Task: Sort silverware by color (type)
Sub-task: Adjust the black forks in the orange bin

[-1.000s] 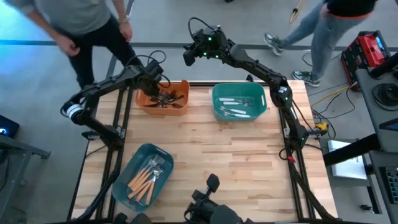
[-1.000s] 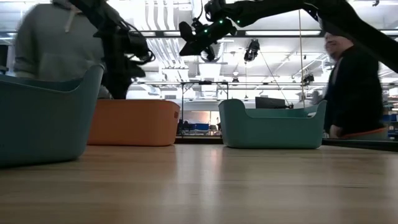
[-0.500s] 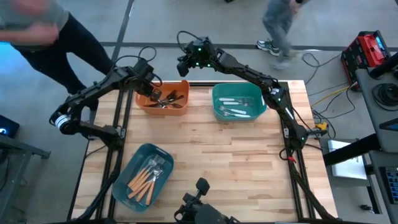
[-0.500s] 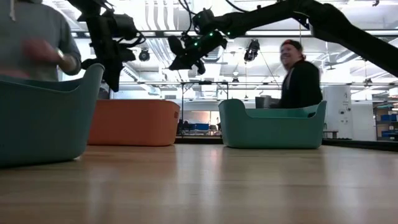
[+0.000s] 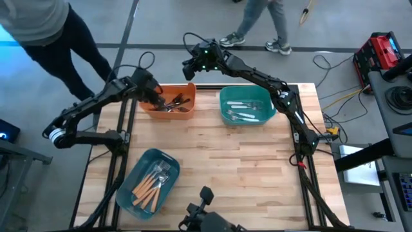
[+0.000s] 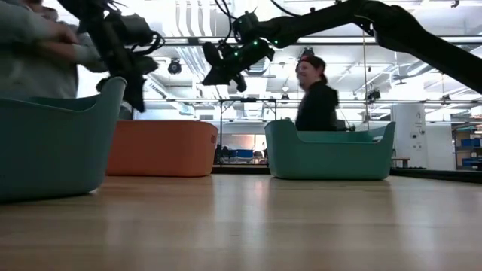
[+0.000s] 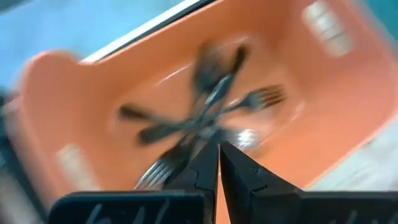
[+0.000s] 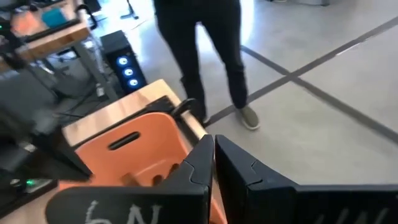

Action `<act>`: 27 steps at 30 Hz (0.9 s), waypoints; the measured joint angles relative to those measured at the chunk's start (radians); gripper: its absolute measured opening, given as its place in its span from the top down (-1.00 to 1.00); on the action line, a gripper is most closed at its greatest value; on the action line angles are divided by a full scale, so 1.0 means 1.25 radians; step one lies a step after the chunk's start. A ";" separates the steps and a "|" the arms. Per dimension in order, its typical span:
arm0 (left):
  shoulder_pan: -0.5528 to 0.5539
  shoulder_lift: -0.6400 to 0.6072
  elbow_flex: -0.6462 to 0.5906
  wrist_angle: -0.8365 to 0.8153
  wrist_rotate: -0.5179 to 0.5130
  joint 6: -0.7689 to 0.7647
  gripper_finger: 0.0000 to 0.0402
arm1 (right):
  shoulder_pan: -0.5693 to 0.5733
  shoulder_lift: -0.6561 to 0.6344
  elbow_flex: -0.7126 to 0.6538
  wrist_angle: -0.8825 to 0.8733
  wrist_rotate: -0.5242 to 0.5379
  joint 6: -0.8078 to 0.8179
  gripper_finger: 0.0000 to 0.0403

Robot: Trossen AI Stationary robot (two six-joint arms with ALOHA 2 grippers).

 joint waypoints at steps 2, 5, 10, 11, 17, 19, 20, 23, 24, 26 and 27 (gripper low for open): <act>0.000 0.003 -0.025 0.070 0.060 -0.016 1.00 | 0.002 0.000 0.000 0.000 -0.019 0.013 0.96; -0.001 0.028 -0.039 0.138 0.096 -0.080 1.00 | 0.007 -0.001 0.000 -0.008 -0.022 0.016 0.96; -0.001 0.104 -0.035 0.154 0.095 -0.130 1.00 | 0.008 -0.006 0.000 -0.024 -0.023 0.013 0.96; -0.001 0.121 -0.030 0.154 0.095 -0.130 1.00 | 0.008 -0.006 0.000 -0.024 -0.023 0.013 0.96; -0.007 0.209 0.022 0.147 0.099 -0.132 1.00 | 0.005 -0.007 0.000 -0.024 -0.018 0.002 0.96; -0.008 0.233 0.045 0.143 0.100 -0.132 1.00 | 0.005 -0.007 0.000 -0.024 -0.018 -0.001 0.96; -0.009 0.243 0.055 0.140 0.100 -0.132 1.00 | 0.005 -0.007 0.000 -0.024 -0.018 -0.001 0.96; -0.008 0.268 0.077 0.125 0.099 -0.111 1.00 | 0.003 -0.007 0.000 -0.024 -0.017 -0.001 0.96; -0.008 0.273 0.081 0.117 0.099 -0.099 1.00 | 0.002 -0.008 0.000 -0.024 -0.017 -0.002 0.96; -0.008 0.279 0.084 0.105 0.099 -0.068 1.00 | 0.000 -0.008 0.000 -0.025 -0.017 -0.005 0.96; -0.008 0.281 0.084 0.098 0.099 -0.052 1.00 | -0.001 -0.008 0.000 -0.026 -0.017 -0.007 0.96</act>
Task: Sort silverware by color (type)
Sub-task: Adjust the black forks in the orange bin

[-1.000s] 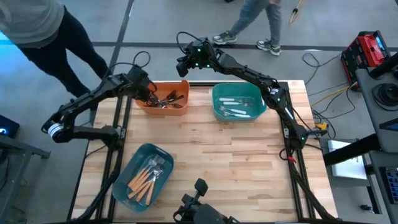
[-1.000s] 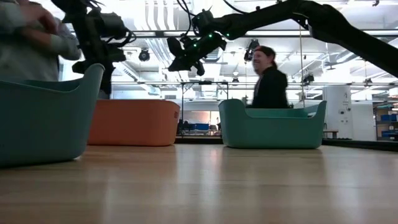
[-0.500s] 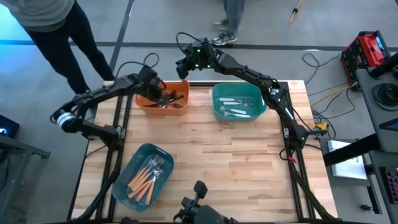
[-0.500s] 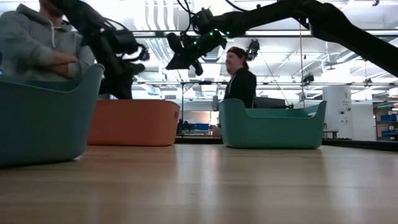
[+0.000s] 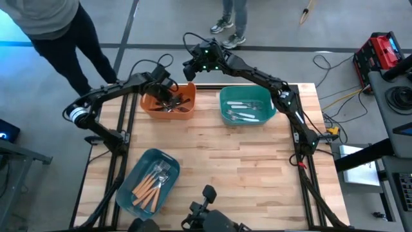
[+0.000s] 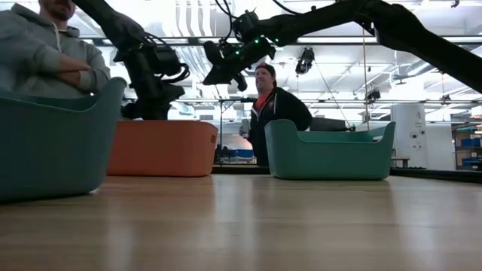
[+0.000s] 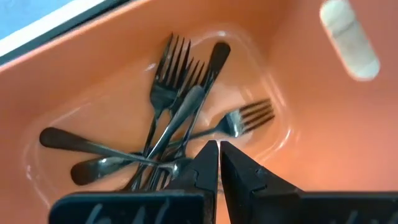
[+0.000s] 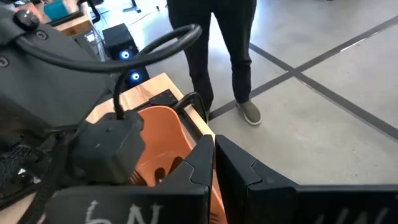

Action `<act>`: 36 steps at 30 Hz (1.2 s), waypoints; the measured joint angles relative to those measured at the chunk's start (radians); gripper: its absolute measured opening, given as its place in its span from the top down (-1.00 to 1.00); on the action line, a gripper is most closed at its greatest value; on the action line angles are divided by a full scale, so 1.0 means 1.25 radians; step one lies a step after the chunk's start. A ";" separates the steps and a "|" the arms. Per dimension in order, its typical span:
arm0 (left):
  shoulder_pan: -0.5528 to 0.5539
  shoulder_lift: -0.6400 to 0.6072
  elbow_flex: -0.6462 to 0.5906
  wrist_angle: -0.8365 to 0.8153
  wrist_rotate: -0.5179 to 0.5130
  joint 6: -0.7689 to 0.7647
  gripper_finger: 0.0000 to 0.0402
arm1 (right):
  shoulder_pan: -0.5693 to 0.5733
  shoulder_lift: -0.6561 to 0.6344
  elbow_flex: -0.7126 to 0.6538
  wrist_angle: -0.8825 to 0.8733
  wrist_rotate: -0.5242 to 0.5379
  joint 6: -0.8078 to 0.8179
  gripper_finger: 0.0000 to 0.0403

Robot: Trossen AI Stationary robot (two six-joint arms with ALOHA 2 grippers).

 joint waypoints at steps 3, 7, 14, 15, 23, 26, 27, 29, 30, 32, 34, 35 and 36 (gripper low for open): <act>0.000 0.000 0.000 -0.026 0.000 0.026 1.00 | -0.005 -0.004 0.000 -0.011 0.000 -0.002 0.96; 0.001 0.003 0.000 -0.045 0.000 0.025 1.00 | -0.015 -0.013 0.000 -0.012 0.000 -0.012 0.96; 0.001 0.028 0.000 -0.040 0.000 -0.025 1.00 | -0.024 -0.015 0.000 -0.023 0.001 -0.022 0.96; 0.001 0.032 0.000 -0.040 0.000 -0.027 1.00 | -0.025 -0.015 0.000 -0.023 0.001 -0.023 0.96; 0.001 0.056 0.000 -0.040 0.000 -0.045 1.00 | -0.027 -0.015 0.000 -0.044 0.000 -0.052 0.96; 0.000 0.063 0.000 -0.037 0.001 -0.044 0.97 | -0.028 -0.015 0.000 -0.047 0.000 -0.053 0.96; -0.001 0.066 0.000 -0.032 0.001 -0.042 0.95 | -0.029 -0.015 0.000 -0.047 0.000 -0.054 0.96; -0.004 0.071 0.000 -0.034 0.001 -0.033 0.89 | -0.029 -0.015 0.000 -0.047 0.000 -0.059 0.96; -0.004 0.071 0.000 -0.034 0.001 -0.027 0.85 | -0.031 -0.015 0.000 -0.047 0.000 -0.064 0.96; -0.005 0.070 0.000 -0.033 0.001 -0.018 0.77 | -0.031 -0.015 0.000 -0.047 0.000 -0.070 0.96; -0.005 0.070 0.000 -0.033 0.000 -0.001 0.68 | -0.034 -0.015 0.000 -0.047 0.000 -0.070 0.96; -0.005 0.070 0.000 -0.032 0.000 0.016 0.64 | -0.035 -0.015 0.000 -0.047 0.000 -0.070 0.96; -0.005 0.070 0.000 -0.029 0.000 0.035 0.60 | -0.036 -0.015 0.000 -0.047 0.000 -0.071 0.96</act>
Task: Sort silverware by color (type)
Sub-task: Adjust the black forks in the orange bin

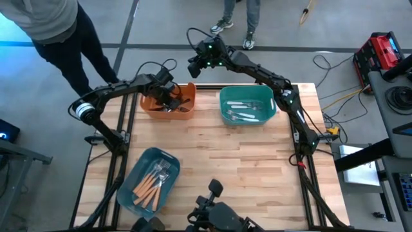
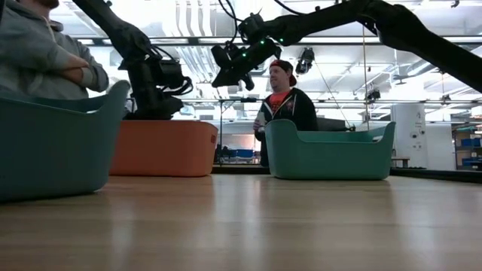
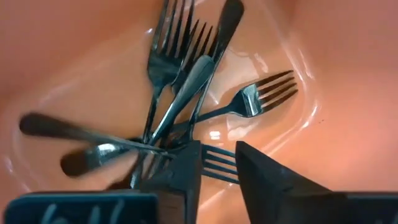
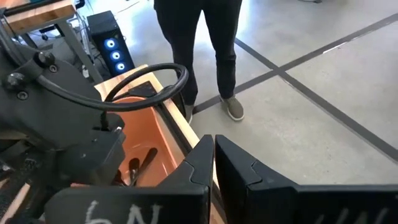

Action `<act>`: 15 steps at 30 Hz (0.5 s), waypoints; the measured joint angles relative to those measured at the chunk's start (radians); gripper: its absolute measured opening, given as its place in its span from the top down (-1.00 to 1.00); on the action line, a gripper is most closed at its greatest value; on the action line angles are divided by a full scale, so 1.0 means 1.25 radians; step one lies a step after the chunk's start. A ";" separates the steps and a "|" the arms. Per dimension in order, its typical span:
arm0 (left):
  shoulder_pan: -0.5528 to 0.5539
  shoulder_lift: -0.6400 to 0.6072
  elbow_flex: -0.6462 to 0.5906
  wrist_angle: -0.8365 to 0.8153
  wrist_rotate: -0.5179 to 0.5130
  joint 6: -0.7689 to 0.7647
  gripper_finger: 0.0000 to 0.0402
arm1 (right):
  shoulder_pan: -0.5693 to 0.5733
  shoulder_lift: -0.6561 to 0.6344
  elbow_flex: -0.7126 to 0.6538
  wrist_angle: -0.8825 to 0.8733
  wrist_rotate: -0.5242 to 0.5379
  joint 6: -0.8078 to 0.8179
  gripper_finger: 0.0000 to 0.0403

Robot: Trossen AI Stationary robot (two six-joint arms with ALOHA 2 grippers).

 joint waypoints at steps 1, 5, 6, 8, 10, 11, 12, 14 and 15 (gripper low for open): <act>0.000 0.000 0.000 0.003 0.000 0.031 0.56 | -0.001 0.000 0.000 0.000 0.000 0.000 0.96; -0.001 -0.001 0.002 -0.015 0.001 0.190 0.44 | -0.005 0.000 0.000 0.000 0.000 -0.002 0.96; 0.000 -0.001 0.009 -0.033 0.001 0.194 0.42 | -0.006 0.000 0.000 0.000 0.000 -0.002 0.96; 0.001 -0.002 0.027 -0.055 0.002 0.196 0.39 | -0.007 0.000 0.000 0.000 0.000 -0.002 0.96; 0.001 -0.006 0.047 -0.079 0.022 0.205 0.38 | -0.007 0.000 0.000 0.000 0.000 -0.001 0.96; 0.001 -0.006 0.059 -0.088 0.037 0.207 0.38 | -0.007 0.000 0.000 0.000 0.000 -0.002 0.96; 0.001 -0.006 0.074 -0.091 0.056 0.208 0.38 | -0.007 0.000 0.000 0.000 0.000 -0.002 0.96; 0.001 -0.006 0.107 -0.090 0.073 0.216 0.37 | -0.007 0.000 0.000 0.000 0.000 -0.002 0.96; 0.001 -0.007 0.125 -0.090 0.074 0.225 0.37 | -0.007 0.000 0.000 0.000 0.000 -0.002 0.96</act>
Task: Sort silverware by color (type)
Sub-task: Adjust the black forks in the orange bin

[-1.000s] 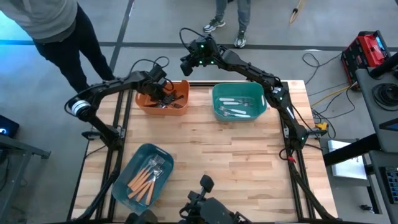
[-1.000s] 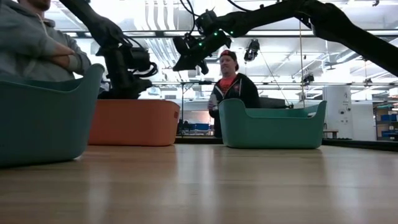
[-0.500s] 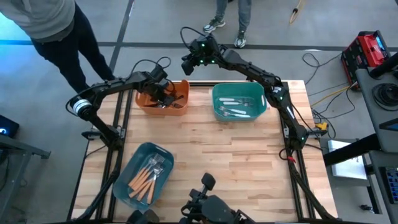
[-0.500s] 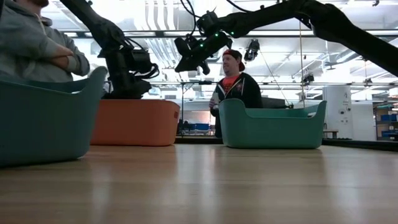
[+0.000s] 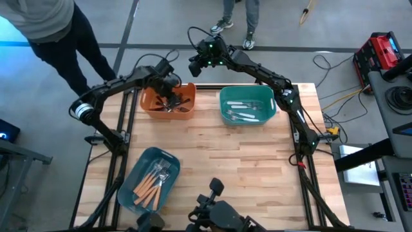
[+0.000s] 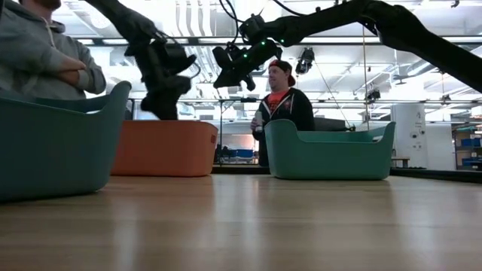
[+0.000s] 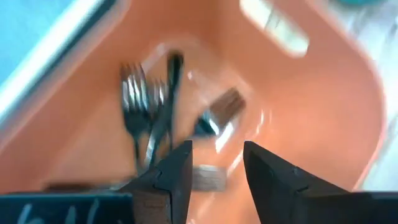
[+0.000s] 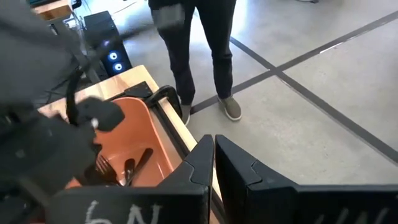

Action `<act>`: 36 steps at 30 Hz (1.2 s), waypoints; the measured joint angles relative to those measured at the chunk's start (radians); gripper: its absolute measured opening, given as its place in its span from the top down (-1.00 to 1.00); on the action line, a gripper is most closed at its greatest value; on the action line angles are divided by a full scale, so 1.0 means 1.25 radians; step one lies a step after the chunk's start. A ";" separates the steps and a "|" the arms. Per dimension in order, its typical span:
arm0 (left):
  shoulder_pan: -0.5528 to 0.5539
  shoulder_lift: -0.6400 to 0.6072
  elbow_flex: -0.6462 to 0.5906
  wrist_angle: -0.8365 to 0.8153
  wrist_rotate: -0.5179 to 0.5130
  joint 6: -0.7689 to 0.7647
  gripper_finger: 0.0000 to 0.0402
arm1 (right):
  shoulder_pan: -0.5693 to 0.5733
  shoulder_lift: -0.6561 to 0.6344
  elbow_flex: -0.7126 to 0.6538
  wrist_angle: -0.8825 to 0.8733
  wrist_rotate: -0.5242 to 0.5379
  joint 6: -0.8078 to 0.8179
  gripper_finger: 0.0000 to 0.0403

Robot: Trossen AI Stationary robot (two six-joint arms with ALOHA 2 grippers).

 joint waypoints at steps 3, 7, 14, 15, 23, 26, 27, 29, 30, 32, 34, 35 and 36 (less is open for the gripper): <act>0.002 0.011 0.051 0.006 -0.013 0.002 0.37 | -0.001 0.000 0.000 0.000 0.000 -0.015 0.96; 0.004 0.049 0.102 -0.002 -0.014 -0.106 0.37 | -0.005 0.000 0.000 0.000 0.000 -0.021 0.96; -0.003 0.105 0.115 -0.077 -0.017 -0.101 0.37 | -0.011 0.000 0.000 -0.005 0.000 -0.031 0.96; -0.003 0.108 0.111 -0.084 -0.017 -0.080 0.37 | -0.013 0.000 0.000 -0.010 0.000 -0.034 0.96; 0.001 0.124 0.070 -0.086 -0.017 -0.007 0.37 | -0.036 -0.005 0.000 -0.067 0.001 -0.035 0.96; 0.001 0.132 0.061 -0.089 -0.037 -0.005 0.37 | -0.044 -0.010 0.000 -0.076 0.002 -0.032 0.96; 0.001 0.132 0.061 -0.085 -0.039 -0.004 0.37 | -0.045 -0.010 0.000 -0.077 0.002 -0.032 0.96; 0.003 0.130 0.066 -0.076 -0.043 -0.008 0.37 | -0.045 -0.010 0.000 -0.078 0.001 -0.032 0.96; 0.002 0.130 0.067 -0.078 -0.050 -0.011 0.37 | -0.045 -0.010 0.000 -0.078 0.001 -0.032 0.96; 0.003 0.131 0.069 -0.080 -0.059 -0.012 0.37 | -0.045 -0.010 0.000 -0.078 0.000 -0.032 0.96; 0.003 0.131 0.071 -0.078 -0.059 -0.012 0.37 | -0.045 -0.010 0.000 -0.078 0.000 -0.032 0.96; 0.003 0.131 0.071 -0.078 -0.059 -0.010 0.37 | -0.045 -0.010 0.000 -0.078 0.000 -0.032 0.96; 0.003 0.131 0.071 -0.078 -0.059 -0.001 0.37 | -0.045 -0.010 0.000 -0.078 0.000 -0.032 0.96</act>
